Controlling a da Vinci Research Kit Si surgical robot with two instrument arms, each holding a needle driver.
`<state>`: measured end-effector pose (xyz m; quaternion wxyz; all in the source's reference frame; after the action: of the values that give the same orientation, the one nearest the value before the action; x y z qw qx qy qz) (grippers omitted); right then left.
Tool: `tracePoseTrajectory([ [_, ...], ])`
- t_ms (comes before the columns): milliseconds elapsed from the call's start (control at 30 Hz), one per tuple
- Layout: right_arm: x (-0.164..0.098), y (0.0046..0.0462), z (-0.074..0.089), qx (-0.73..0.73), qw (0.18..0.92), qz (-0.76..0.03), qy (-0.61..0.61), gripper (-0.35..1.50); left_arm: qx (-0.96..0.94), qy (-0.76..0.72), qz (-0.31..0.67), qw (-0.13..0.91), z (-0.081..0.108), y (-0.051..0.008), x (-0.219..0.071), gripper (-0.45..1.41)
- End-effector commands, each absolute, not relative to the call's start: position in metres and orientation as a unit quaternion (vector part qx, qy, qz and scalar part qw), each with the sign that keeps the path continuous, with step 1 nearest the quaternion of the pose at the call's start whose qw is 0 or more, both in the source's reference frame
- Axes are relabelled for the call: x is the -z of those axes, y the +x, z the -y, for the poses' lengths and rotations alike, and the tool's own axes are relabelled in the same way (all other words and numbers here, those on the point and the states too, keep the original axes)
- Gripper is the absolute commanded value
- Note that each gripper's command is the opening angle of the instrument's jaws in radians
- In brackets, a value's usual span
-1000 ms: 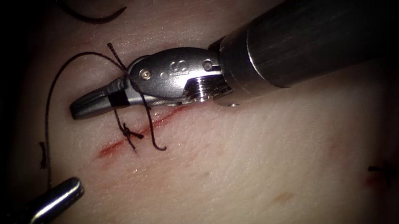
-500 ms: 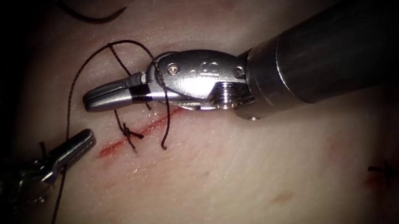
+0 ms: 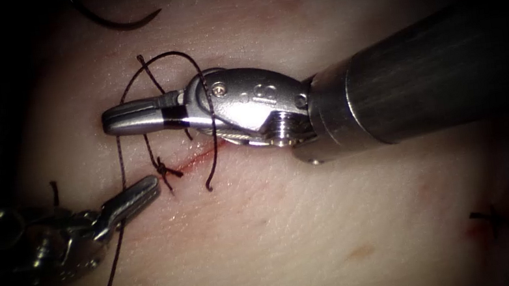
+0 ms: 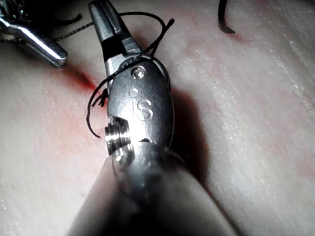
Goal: Wound Closure
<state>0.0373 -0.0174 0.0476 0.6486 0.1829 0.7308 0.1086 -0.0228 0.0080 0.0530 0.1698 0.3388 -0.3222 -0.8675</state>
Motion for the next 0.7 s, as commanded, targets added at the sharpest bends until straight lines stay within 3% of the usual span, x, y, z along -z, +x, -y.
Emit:
tracePoseTrajectory([
  [33, -0.0482, 0.0381, 0.0182, -0.106, 0.648, -0.731, 0.185, 0.51, 0.866, 0.344, 0.321, 0.17, -0.0074, -0.0235, -0.0531, -0.45],
  [200, -0.0483, 0.0383, 0.0185, -0.108, 0.653, -0.728, 0.18, 0.86, 0.862, 0.357, 0.318, 0.169, -0.0075, -0.0242, -0.0512, -0.45],
  [700, -0.0491, 0.0387, 0.0193, -0.111, 0.693, -0.691, 0.172, 0.91, 0.863, 0.372, 0.282, 0.192, -0.0079, -0.025, -0.0504, -0.45],
])
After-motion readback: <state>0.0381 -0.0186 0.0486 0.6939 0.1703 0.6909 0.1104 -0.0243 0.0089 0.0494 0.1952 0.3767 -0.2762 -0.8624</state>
